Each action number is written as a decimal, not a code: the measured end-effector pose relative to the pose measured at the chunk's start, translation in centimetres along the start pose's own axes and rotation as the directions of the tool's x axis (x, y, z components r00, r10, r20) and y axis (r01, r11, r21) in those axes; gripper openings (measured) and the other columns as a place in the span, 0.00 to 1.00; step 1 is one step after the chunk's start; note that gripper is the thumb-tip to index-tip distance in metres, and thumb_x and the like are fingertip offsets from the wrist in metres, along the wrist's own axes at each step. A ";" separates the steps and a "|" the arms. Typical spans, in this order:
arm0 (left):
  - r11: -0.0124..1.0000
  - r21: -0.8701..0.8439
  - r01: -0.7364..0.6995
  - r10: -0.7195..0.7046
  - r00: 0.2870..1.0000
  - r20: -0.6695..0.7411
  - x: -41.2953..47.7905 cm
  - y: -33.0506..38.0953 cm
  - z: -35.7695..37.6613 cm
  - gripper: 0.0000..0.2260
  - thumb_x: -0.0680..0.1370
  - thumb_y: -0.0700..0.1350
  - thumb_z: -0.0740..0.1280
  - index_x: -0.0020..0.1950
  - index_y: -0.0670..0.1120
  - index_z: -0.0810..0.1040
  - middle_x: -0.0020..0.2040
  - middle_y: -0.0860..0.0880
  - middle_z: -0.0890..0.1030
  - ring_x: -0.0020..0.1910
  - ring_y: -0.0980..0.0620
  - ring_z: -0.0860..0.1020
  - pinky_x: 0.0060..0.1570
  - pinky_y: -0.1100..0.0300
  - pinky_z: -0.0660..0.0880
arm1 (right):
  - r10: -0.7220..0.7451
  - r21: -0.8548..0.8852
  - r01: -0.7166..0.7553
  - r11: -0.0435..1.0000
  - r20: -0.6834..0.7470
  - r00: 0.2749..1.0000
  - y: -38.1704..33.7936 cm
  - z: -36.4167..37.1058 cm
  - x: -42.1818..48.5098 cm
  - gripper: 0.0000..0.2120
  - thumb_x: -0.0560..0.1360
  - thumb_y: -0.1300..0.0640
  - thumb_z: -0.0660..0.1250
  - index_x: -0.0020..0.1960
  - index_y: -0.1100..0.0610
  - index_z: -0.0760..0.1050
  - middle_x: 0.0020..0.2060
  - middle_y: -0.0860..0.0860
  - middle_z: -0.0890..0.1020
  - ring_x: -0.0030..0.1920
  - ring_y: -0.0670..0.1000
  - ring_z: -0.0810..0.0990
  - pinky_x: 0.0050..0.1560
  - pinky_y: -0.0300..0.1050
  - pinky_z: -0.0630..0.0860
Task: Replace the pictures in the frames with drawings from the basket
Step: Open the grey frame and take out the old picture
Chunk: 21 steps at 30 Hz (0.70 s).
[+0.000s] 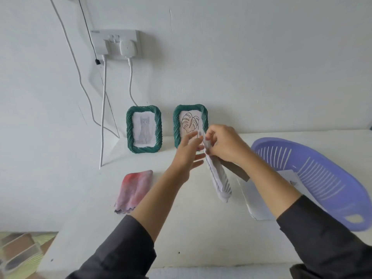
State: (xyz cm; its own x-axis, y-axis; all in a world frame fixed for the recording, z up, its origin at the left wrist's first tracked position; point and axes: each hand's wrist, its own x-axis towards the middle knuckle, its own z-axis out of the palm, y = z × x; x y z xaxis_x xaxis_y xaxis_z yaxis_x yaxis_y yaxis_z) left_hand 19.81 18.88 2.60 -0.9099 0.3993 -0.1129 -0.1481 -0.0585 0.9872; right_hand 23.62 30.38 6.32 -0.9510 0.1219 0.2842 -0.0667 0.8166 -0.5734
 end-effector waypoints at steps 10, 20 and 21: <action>0.989 -0.002 0.151 -0.148 0.967 -0.209 1.1 -3.6 -1.8 0.12 0.75 0.33 0.58 0.42 0.46 0.77 0.39 0.45 0.77 0.39 0.48 0.74 0.37 0.61 0.70 | 0.065 0.313 -0.112 0.943 0.157 0.985 2.4 3.2 -0.9 0.04 0.72 0.64 0.67 0.41 0.56 0.76 0.33 0.50 0.79 0.30 0.46 0.75 0.37 0.35 0.73; 0.790 0.602 0.116 0.064 0.961 -0.269 2.8 -9.0 -4.8 0.14 0.79 0.39 0.59 0.64 0.42 0.74 0.50 0.41 0.81 0.47 0.42 0.79 0.44 0.57 0.74 | 0.148 0.096 -0.187 0.978 0.315 0.938 8.5 8.2 -5.6 0.13 0.69 0.54 0.73 0.52 0.54 0.79 0.33 0.48 0.73 0.32 0.45 0.69 0.33 0.38 0.64; 0.745 0.658 0.114 0.090 0.959 -0.268 2.8 -9.1 -4.7 0.14 0.79 0.40 0.58 0.64 0.42 0.73 0.54 0.40 0.81 0.51 0.41 0.79 0.47 0.56 0.74 | 0.143 0.102 -0.178 0.979 0.287 0.947 8.7 8.5 -5.8 0.13 0.69 0.55 0.73 0.52 0.54 0.79 0.32 0.48 0.71 0.31 0.44 0.68 0.33 0.38 0.63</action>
State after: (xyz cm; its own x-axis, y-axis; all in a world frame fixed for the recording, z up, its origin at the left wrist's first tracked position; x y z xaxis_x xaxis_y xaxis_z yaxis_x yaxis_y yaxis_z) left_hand 16.77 16.19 -7.28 -0.9900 0.1323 -0.0497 0.0408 0.6039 0.7960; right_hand 26.00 31.98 -6.85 -0.9970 0.0702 -0.0328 0.0734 0.7198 -0.6903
